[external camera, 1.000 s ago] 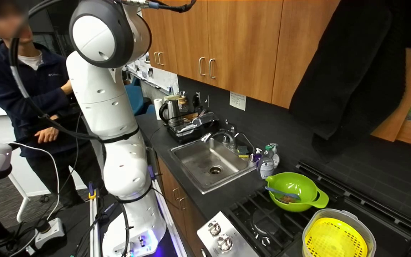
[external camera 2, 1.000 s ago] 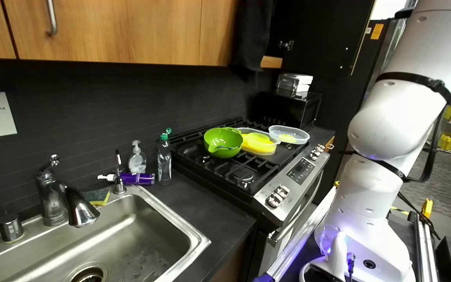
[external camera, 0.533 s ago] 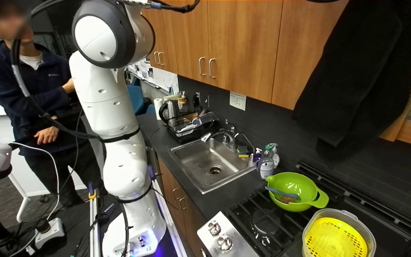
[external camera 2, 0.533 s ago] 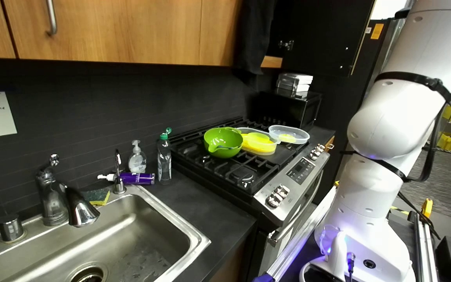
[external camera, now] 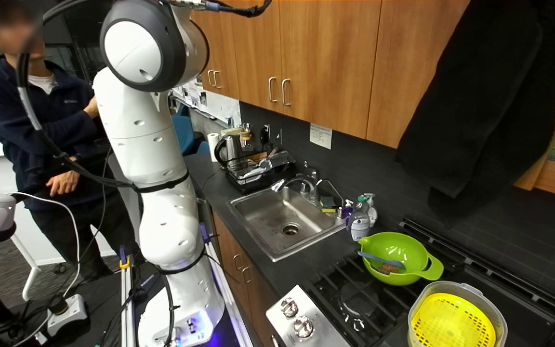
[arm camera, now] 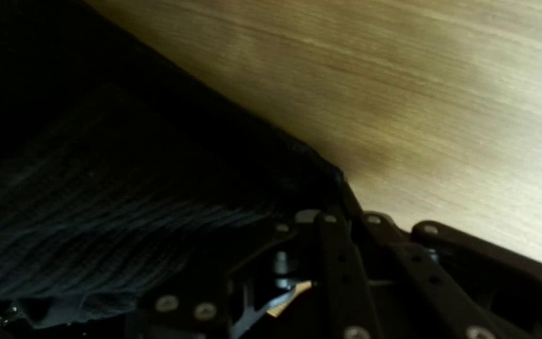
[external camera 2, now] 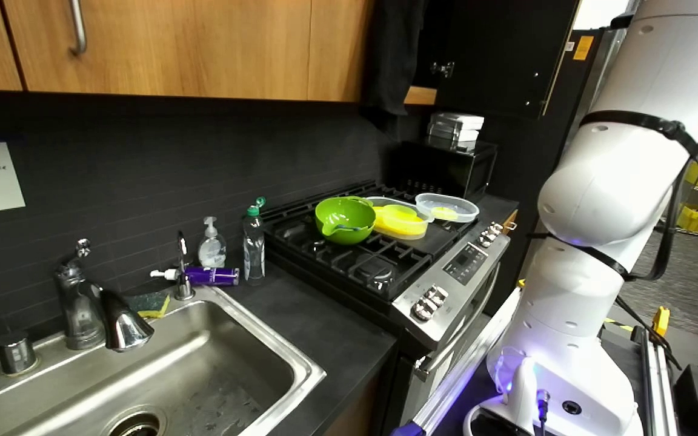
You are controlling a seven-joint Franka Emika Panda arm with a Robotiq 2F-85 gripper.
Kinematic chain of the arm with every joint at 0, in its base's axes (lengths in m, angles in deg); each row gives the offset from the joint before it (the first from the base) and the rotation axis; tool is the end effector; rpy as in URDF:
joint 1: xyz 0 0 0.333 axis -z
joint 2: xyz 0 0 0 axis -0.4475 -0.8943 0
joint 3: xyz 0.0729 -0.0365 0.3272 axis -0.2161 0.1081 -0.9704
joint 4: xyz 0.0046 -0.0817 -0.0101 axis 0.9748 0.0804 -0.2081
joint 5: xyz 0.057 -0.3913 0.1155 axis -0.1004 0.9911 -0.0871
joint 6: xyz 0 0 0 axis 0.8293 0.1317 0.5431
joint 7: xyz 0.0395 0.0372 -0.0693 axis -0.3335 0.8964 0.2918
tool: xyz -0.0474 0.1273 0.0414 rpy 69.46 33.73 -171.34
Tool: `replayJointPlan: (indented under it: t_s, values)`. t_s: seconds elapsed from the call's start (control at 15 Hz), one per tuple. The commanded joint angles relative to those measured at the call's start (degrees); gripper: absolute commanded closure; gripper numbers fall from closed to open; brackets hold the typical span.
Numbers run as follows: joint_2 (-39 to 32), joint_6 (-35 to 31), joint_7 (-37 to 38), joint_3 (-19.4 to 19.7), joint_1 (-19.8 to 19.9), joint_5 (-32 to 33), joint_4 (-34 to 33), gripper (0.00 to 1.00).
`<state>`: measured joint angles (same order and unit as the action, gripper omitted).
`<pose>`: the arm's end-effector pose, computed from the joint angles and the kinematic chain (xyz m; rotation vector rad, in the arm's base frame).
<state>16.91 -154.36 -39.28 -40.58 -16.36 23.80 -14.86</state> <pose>0.4745 -0.2522 0.9790 -1.6476 1.4172 -1.3526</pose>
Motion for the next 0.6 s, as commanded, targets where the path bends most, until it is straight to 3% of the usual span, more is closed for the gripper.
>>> replayJointPlan:
  t_s: [0.0, 0.53]
  values:
    - [0.1, 0.1, -0.3, -2.2, -1.7, 2.9, -0.6, 0.99]
    - [1.8, -5.1, 4.0, 0.9, 1.4, -1.4, 1.9, 0.99]
